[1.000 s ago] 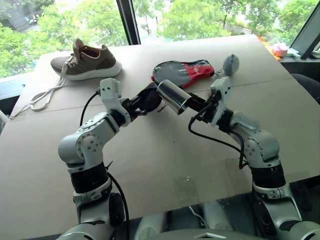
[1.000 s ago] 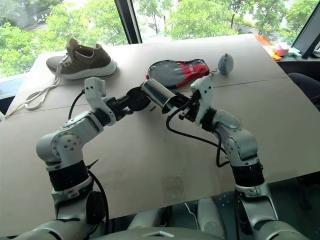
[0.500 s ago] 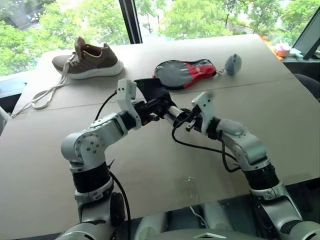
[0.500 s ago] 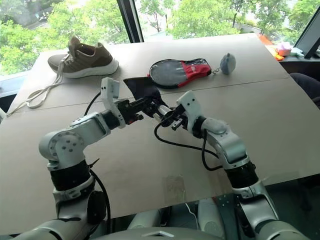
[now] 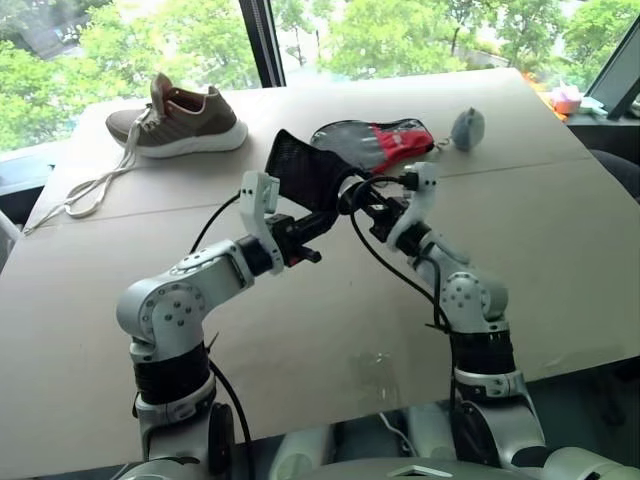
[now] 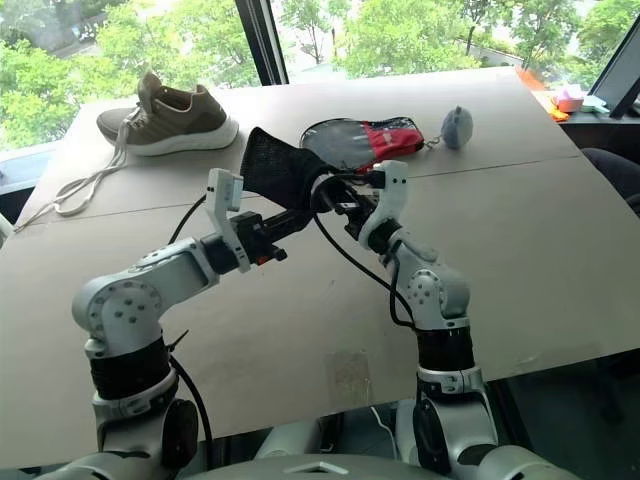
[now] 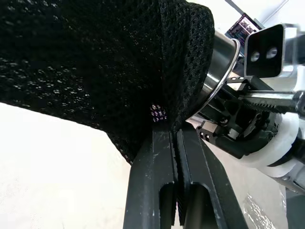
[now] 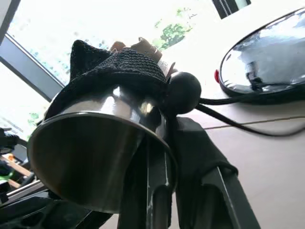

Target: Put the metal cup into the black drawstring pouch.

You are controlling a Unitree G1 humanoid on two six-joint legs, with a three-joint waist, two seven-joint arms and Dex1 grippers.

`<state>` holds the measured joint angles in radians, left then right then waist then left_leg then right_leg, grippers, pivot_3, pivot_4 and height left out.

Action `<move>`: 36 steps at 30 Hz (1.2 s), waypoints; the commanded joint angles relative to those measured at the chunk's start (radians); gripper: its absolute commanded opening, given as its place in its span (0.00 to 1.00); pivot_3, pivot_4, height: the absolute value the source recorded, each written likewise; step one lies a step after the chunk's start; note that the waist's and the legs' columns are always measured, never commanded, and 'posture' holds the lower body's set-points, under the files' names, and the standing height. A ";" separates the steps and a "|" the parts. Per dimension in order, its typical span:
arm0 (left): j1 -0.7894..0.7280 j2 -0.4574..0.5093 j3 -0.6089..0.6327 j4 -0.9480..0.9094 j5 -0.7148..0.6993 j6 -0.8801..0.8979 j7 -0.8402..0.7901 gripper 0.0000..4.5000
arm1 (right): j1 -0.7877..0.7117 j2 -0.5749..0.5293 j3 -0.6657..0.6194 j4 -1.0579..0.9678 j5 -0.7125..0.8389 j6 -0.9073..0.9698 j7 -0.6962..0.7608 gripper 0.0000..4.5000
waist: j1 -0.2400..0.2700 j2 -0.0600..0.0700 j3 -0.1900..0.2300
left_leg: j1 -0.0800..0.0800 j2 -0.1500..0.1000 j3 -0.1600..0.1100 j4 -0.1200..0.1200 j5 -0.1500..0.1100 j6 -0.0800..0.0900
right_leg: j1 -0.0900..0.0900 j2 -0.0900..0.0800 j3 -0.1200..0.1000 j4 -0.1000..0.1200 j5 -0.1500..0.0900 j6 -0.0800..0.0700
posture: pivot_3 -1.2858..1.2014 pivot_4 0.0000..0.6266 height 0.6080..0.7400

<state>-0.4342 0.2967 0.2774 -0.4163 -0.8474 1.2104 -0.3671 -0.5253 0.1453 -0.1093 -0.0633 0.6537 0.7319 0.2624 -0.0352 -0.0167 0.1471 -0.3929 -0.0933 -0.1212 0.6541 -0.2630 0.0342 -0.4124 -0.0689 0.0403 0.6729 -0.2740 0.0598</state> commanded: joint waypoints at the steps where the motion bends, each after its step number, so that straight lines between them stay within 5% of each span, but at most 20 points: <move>1: -0.027 0.004 -0.041 0.003 -0.052 -0.017 -0.054 0.00 | -0.010 -0.020 0.067 -0.021 -0.098 -0.112 -0.005 0.01 | -0.003 0.000 0.000 | 0.000 0.000 0.000 0.000 0.000 0.000 | 0.000 0.000 0.000 0.000 0.000 0.000 | 0.52 0.24 1.00; 8: -0.094 -0.009 0.001 0.025 -0.165 -0.017 -0.050 0.00 | -0.068 -0.402 0.490 0.135 -0.815 -0.653 -0.021 0.01 | -0.010 0.000 0.000 | 0.000 0.000 0.004 0.000 0.000 0.000 | -0.002 0.000 0.001 0.004 0.000 0.000 | 0.52 0.24 1.00; 12: -0.107 -0.007 -0.006 0.040 -0.172 -0.033 -0.033 0.00 | -0.083 -0.467 0.540 0.178 -0.942 -0.781 -0.041 0.01 | -0.009 -0.001 0.000 | 0.000 0.000 0.004 0.001 0.000 0.000 | -0.002 0.000 0.000 0.004 0.000 0.000 | 0.52 0.24 1.00; 14: -0.101 -0.006 -0.026 0.036 -0.163 -0.046 -0.039 0.00 | -0.070 -0.419 0.492 0.165 -0.865 -0.774 -0.021 0.01 | -0.008 -0.001 0.000 | 0.000 0.001 0.004 0.001 0.000 0.000 | -0.002 0.000 0.001 0.004 0.000 0.000 | 0.52 0.24 1.00; 19: -0.067 0.004 -0.080 0.007 -0.154 -0.064 -0.057 0.00 | -0.018 -0.076 0.167 0.057 -0.264 -0.398 -0.021 0.01 | -0.008 -0.001 -0.001 | 0.000 0.003 0.003 0.000 0.000 -0.001 | -0.001 0.001 0.001 0.003 0.000 0.000 | 0.52 0.24 1.00; 29: -0.059 0.024 -0.117 -0.003 -0.208 -0.069 -0.066 0.00 | -0.108 0.110 -0.210 0.074 0.690 -0.035 -0.300 0.01 | -0.008 0.000 0.000 | 0.000 0.001 0.001 0.000 0.000 0.000 | -0.001 0.000 0.000 0.003 0.000 0.000 | 0.52 0.24 1.00; 33: -0.052 0.032 -0.122 -0.005 -0.222 -0.079 -0.058 0.00 | -0.105 0.081 -0.195 0.070 0.768 -0.055 -0.365 0.01 | -0.013 0.000 0.000 | 0.001 0.001 0.002 -0.001 0.000 0.000 | -0.002 0.000 0.001 0.003 0.000 0.000 | 0.52 0.24 1.00; 36: -0.066 0.018 -0.111 0.010 -0.249 -0.083 -0.040 0.00 | -0.073 -0.188 0.183 0.006 0.152 -0.211 -0.205 0.01 | -0.019 0.001 0.000 | 0.000 0.001 0.004 -0.001 0.000 0.000 | -0.002 0.001 0.002 0.004 0.000 0.000 | 0.52 0.24 1.00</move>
<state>-0.4995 0.3198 0.1857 -0.3756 -1.0334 1.1089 -0.3917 -0.5712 0.0172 -0.0299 0.0024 1.0365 0.6265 -0.0038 -0.0540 -0.0159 0.1473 -0.3924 -0.0932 -0.1167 0.6541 -0.2627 0.0342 -0.4148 -0.0677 0.0418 0.6773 -0.2741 0.0598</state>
